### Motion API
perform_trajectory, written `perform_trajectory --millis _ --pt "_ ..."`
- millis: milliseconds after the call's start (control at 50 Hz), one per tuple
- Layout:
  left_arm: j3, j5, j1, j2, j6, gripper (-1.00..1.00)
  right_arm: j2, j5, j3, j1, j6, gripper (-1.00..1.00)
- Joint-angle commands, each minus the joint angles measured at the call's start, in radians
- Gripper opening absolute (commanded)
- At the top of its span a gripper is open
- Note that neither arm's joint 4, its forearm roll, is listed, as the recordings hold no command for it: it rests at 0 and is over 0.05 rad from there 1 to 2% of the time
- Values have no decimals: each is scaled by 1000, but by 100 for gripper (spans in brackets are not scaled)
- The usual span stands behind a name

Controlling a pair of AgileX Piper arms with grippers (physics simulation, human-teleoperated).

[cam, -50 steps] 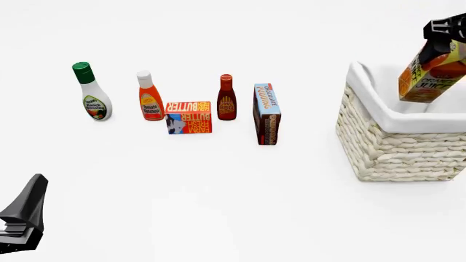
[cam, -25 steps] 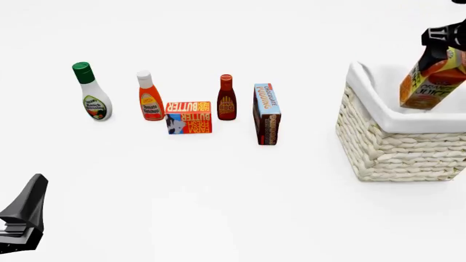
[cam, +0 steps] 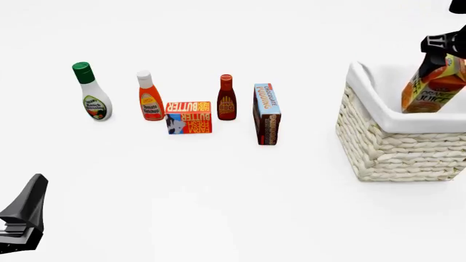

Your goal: Pick the orange juice and place it in the basket.

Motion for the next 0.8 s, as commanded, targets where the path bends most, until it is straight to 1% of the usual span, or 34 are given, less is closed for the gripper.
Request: perform_trajectory --millis 20,60,80,140,380,460,640,800 --pt "0 0 0 0 0 100 21 0 -16 -6 10 -100" --pt "0 0 0 -1 0 100 26 0 -14 -4 16 -100" --pt "0 0 0 0 0 100 28 0 -14 -8 10 -100" --pt "0 0 0 0 0 100 35 0 -11 -4 14 -100" --pt "0 0 0 0 0 100 56 0 -22 -9 1 -100" --pt "0 0 0 0 0 100 68 0 -29 -2 8 -100" --pt "-1 -1 4 2 0 100 87 0 -49 -9 -11 -100" --pt "-1 3 4 -2 0 100 103 0 -54 -12 -15 -100"
